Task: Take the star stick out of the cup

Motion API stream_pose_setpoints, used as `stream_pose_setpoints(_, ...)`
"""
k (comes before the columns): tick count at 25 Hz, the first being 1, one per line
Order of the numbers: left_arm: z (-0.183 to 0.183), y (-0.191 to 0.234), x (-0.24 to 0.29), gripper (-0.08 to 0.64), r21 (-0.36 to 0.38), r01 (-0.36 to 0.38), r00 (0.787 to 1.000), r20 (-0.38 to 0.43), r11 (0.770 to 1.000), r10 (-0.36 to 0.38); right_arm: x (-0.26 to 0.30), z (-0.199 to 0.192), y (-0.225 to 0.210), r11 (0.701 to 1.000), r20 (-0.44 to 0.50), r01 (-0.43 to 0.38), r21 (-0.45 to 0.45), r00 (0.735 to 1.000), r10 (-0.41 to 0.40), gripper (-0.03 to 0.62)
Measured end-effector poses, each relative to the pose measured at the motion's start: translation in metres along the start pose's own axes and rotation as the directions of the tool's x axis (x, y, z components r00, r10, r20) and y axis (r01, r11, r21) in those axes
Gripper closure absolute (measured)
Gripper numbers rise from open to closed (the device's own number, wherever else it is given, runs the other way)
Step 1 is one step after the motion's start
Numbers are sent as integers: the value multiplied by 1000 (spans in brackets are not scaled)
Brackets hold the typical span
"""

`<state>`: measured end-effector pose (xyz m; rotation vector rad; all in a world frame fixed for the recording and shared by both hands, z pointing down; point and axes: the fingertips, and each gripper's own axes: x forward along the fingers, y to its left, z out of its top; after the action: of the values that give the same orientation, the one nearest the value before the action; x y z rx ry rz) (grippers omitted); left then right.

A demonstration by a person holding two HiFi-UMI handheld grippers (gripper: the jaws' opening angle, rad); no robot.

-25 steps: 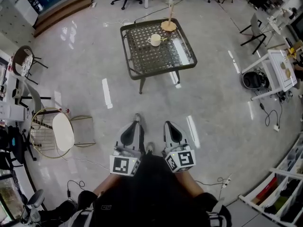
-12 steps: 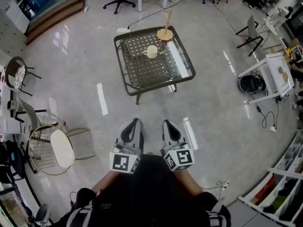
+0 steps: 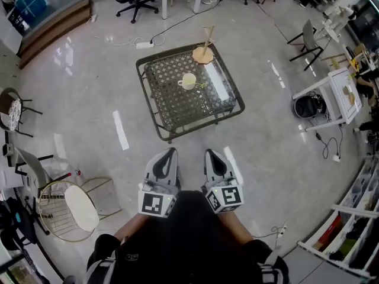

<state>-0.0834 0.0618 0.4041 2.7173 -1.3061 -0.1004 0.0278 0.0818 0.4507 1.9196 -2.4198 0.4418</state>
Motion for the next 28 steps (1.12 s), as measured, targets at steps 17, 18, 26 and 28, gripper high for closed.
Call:
stream_pose_setpoints(17,-3,82,101,548,0,-28,999,-23,1000,28,130,12,-28,1000,-19,-20,17,1000,21,583)
stream_pose_setpoints(18,-5,84,111,548,6,-31,999,-24,999,32,138,14,-35,1000,-21,-26,17,999,26,583)
stream_pose_setpoints(26,15,104,192,548,-25,-51,999,4,998,52,205,32,-85,999,-40,-26,29,999,27,583)
stream_pose_setpoints(28,14,108,206,547,-25,-54,999,-3,998,54,219,31,-98,999,-52,-15,36,999,17,583)
